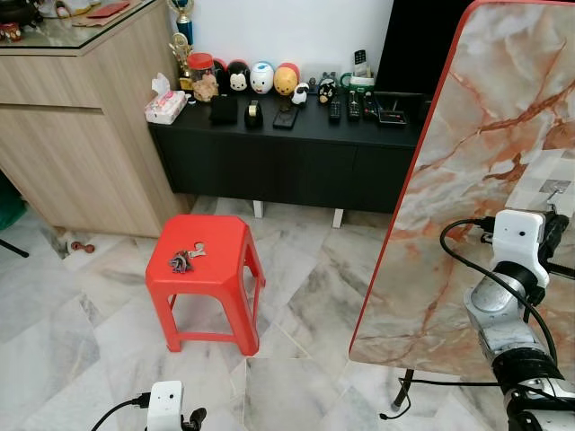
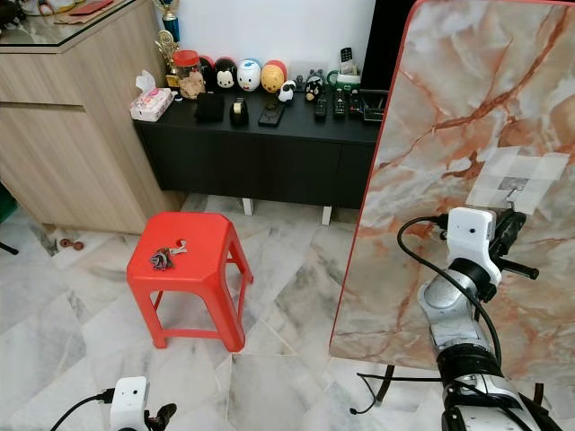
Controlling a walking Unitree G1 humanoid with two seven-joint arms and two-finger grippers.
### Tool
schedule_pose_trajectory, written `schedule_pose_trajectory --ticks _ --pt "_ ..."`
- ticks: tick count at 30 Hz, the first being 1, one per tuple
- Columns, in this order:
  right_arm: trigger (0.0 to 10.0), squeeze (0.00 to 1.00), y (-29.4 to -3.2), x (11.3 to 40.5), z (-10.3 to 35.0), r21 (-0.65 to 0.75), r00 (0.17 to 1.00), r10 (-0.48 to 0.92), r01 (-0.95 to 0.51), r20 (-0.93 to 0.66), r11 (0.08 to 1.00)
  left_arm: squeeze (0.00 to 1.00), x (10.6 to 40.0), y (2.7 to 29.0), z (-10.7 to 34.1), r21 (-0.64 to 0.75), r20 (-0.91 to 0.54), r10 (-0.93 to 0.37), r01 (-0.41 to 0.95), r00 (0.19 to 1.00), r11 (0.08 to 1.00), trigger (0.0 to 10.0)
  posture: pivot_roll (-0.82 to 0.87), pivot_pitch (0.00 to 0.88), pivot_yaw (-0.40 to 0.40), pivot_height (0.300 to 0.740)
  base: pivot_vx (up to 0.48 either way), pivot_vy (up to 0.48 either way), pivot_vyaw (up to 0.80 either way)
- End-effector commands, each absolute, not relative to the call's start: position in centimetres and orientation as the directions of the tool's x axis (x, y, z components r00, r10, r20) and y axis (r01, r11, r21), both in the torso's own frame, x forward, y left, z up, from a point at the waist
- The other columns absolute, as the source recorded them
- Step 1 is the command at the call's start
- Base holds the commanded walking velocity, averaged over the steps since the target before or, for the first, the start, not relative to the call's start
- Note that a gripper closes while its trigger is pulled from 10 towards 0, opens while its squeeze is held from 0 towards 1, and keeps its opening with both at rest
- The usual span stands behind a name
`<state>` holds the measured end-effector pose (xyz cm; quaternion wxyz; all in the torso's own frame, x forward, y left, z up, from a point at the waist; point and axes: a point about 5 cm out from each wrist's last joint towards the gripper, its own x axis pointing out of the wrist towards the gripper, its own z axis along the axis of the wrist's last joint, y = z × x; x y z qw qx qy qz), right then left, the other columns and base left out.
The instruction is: Hang keys on a hook
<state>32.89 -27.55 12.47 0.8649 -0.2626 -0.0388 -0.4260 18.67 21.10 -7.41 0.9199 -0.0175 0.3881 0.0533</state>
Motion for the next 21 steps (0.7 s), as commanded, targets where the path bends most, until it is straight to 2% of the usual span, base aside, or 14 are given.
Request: schedule_pose_trajectory --ticks 1,16,21 --pt "10.0 0.0 -27.6 33.3 12.9 -0.425 0.636 -0.715 0.755 0.291 0.499 0.0 18.0 21.2 -7.7 -0.001 -0.73 0.089 -0.131 0.677 0.991 10.0 0.12 0.066 -0.02 0.74 0.0 0.0 0.0" --pt "10.0 0.0 -27.4 33.1 14.1 -0.386 0.594 -0.703 0.799 0.391 0.461 0.0 18.1 21.2 -7.7 -0.005 -0.727 0.087 -0.132 0.681 0.991 10.0 0.12 0.067 -0.02 0.74 0.0 0.0 0.0" --pt "10.0 0.0 -27.1 33.3 14.0 -0.406 0.617 -0.689 0.78 0.38 0.475 0.0 18.2 21.2 -7.7 -0.007 -0.725 0.086 -0.132 0.683 0.991 10.0 0.12 0.067 -0.021 0.74 0.0 0.0 0.0"
